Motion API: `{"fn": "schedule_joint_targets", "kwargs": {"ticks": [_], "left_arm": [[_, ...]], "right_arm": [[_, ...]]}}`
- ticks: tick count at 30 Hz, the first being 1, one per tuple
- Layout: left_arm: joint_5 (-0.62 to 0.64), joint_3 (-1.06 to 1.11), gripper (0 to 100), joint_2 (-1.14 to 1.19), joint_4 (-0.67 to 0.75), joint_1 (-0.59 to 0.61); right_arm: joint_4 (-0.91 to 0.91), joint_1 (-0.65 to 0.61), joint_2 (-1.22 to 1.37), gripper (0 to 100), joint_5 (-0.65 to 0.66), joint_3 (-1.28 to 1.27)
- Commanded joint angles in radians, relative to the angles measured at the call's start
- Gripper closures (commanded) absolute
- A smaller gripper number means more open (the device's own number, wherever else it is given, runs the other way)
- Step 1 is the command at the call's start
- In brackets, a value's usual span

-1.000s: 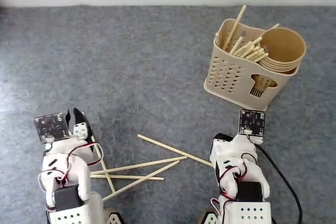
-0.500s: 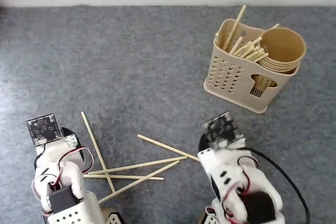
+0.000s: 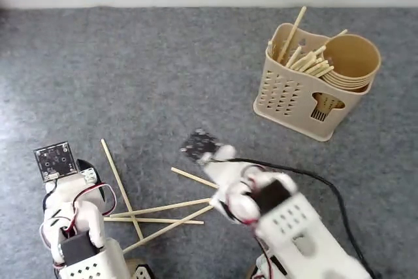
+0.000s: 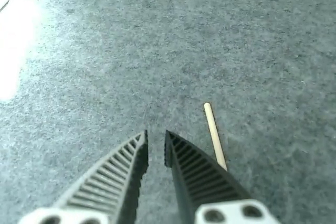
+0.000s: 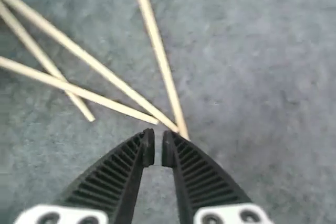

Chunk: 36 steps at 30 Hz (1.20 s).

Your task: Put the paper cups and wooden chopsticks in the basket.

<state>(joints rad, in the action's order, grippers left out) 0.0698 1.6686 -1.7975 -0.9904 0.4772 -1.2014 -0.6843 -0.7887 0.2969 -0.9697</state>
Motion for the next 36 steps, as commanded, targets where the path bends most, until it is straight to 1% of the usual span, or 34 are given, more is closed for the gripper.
{"fn": "schedule_joint_targets", "kwargs": {"ticks": [1,6,8,11,23,25,28,30,31,36], "left_arm": [[-0.008,-0.008,95,-0.002,-0.008,0.005],[-0.009,0.004,95,-0.002,-0.003,0.005],[-0.009,0.004,95,-0.002,-0.003,0.005],[-0.009,0.005,95,-0.002,-0.003,0.005],[-0.009,0.005,95,-0.002,-0.003,0.005],[-0.009,0.005,95,-0.002,-0.003,0.005],[-0.009,0.005,95,-0.002,-0.003,0.005],[-0.009,0.005,95,-0.002,-0.003,0.005],[-0.009,0.005,95,-0.002,-0.003,0.005],[-0.009,0.005,95,-0.002,-0.003,0.005]], "right_arm": [[0.021,-0.082,0.209,89.6,-0.055,0.126],[0.022,-0.211,0.386,88.7,-0.072,0.233],[0.028,-0.237,0.43,88.7,-0.072,0.262],[0.088,-0.246,0.489,88.7,-0.072,0.265],[0.28,-0.242,0.707,89.1,-0.068,0.265],[0.277,-0.242,0.728,90.5,-0.064,0.265],[0.275,-0.24,0.73,99.8,-0.068,0.264],[0.263,-0.223,0.727,97.7,-0.068,0.264],[0.255,-0.211,0.722,99.0,-0.068,0.267],[0.22,-0.119,0.639,99.1,-0.061,0.267]]}}
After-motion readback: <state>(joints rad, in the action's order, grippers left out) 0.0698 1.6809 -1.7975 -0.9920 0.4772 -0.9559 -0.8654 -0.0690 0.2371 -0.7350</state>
